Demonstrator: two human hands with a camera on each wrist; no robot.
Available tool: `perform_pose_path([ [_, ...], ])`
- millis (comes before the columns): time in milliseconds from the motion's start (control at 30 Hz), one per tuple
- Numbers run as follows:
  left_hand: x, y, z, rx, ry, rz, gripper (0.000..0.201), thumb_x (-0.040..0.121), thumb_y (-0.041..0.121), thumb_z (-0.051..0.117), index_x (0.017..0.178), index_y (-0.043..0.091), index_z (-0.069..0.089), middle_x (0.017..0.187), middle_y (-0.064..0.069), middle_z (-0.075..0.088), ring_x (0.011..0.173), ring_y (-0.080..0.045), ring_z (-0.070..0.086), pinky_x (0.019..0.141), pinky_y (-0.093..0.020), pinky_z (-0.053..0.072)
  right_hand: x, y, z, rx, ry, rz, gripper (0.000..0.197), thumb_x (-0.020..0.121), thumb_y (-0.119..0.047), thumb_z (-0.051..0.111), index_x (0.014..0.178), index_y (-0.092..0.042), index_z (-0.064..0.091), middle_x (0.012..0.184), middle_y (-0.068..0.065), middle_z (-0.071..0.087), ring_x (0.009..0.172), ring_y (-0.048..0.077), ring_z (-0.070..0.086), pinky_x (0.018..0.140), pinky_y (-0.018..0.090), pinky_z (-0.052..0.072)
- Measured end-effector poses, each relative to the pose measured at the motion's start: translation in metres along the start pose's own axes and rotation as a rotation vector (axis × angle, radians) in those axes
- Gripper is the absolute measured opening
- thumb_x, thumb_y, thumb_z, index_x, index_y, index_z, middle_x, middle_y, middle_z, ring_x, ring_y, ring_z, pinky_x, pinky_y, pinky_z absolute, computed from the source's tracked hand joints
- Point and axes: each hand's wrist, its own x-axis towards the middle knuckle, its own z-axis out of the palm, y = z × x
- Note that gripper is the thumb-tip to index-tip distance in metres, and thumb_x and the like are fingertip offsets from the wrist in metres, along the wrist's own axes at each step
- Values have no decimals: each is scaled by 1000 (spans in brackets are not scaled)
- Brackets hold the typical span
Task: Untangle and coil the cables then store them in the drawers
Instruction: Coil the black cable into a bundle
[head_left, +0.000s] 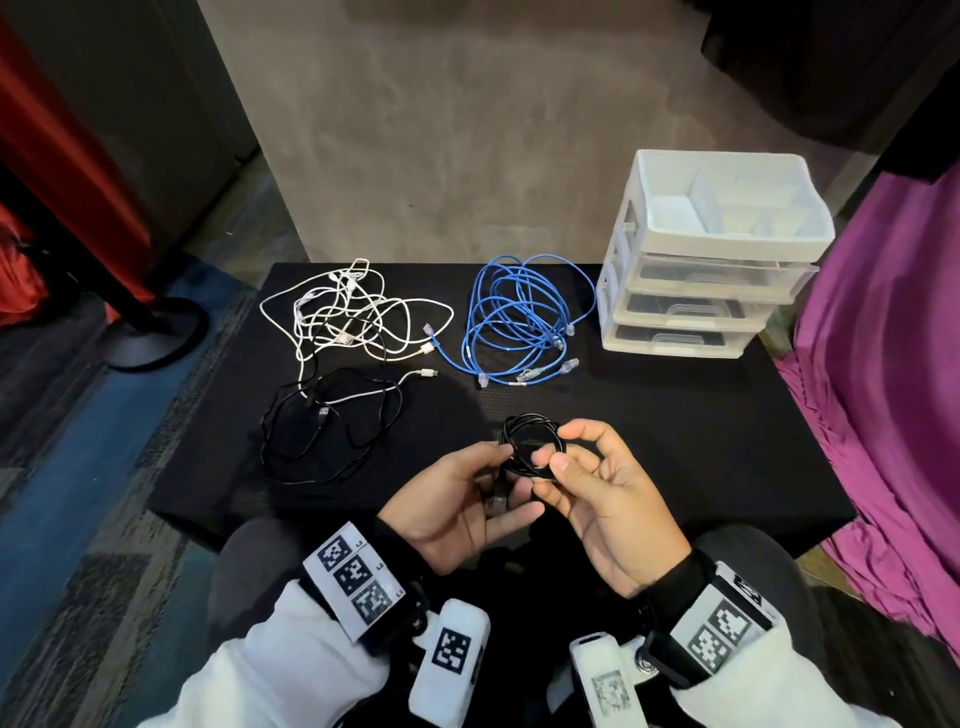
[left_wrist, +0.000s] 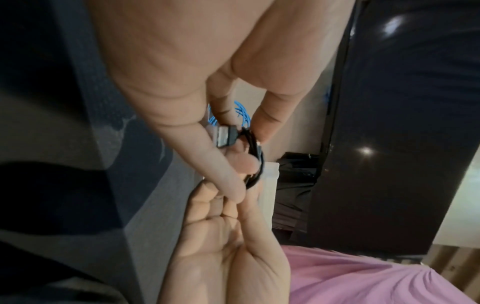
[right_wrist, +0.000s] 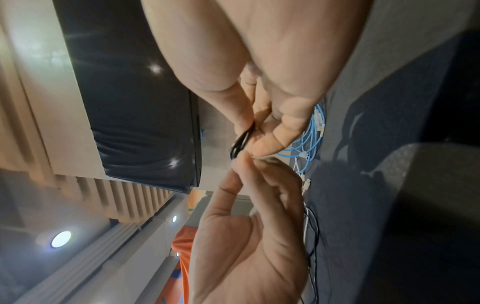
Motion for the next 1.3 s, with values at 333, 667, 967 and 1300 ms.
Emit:
perform_pose_path([
  [333, -2, -7, -3, 106, -83, 115, 5, 89, 19, 66, 94, 19, 67, 93, -1, 67, 82, -12, 67, 78, -35, 63, 9, -7, 0, -203, 47, 36, 31, 96, 2, 61, 124, -8, 51, 89, 21, 73, 70, 32, 69, 58, 26, 53],
  [667, 7, -13, 4, 270, 64, 431, 10, 89, 12, 69, 99, 9, 67, 89, -8, 70, 82, -17, 68, 81, -36, 60, 5, -5, 8, -864, 162, -362, 15, 82, -37, 83, 86, -27, 72, 99, -3, 63, 91, 16, 66, 85, 30, 53],
  [967, 1, -12, 11, 320, 77, 486, 23, 84, 25, 72, 95, 8, 60, 83, -12, 67, 68, -15, 65, 64, -31, 56, 0, -5, 15, -927, 58, -421, 19, 84, 2, 73, 87, -16, 74, 107, -9, 62, 85, 14, 67, 76, 18, 53],
  [1300, 1, -13, 13, 240, 104, 595, 9, 104, 6, 50, 101, 11, 57, 118, -16, 73, 104, -38, 70, 93, -60, 55, 4, -9, 15, -577, 247, -290, 13, 100, -3, 60, 98, -7, 73, 81, 12, 73, 73, 17, 68, 78, 37, 57],
])
